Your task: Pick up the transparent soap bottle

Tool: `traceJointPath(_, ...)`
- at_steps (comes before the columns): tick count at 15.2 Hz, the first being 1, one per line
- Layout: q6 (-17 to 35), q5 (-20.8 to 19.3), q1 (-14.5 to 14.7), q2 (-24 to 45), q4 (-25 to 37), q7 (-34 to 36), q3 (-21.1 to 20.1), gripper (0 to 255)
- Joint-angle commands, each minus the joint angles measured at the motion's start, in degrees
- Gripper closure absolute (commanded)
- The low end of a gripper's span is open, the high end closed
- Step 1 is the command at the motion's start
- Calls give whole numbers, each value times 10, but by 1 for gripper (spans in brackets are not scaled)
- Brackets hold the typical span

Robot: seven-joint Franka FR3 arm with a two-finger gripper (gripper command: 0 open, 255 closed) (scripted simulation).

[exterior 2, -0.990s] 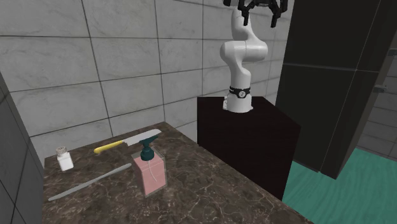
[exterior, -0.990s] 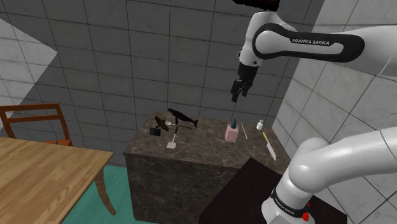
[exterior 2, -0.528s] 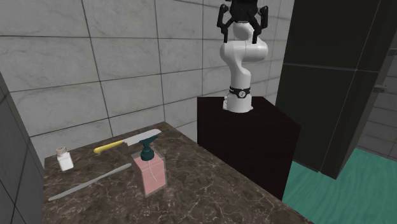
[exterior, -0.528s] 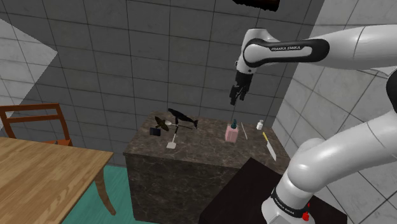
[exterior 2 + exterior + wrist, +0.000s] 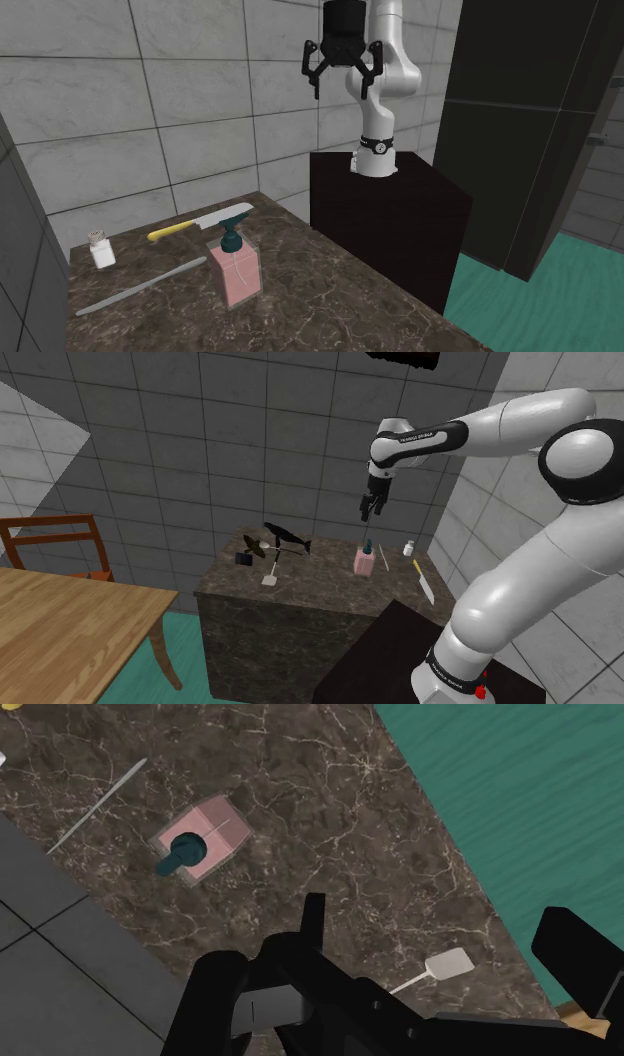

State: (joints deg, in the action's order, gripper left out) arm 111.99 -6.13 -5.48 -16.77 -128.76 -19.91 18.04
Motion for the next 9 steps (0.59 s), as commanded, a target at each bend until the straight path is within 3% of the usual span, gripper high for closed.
traceJointPath(1,23,9,-3,42,12,-23,18,0)
traceJointPath(9,68,78,-30,218,106,-125,65,0)
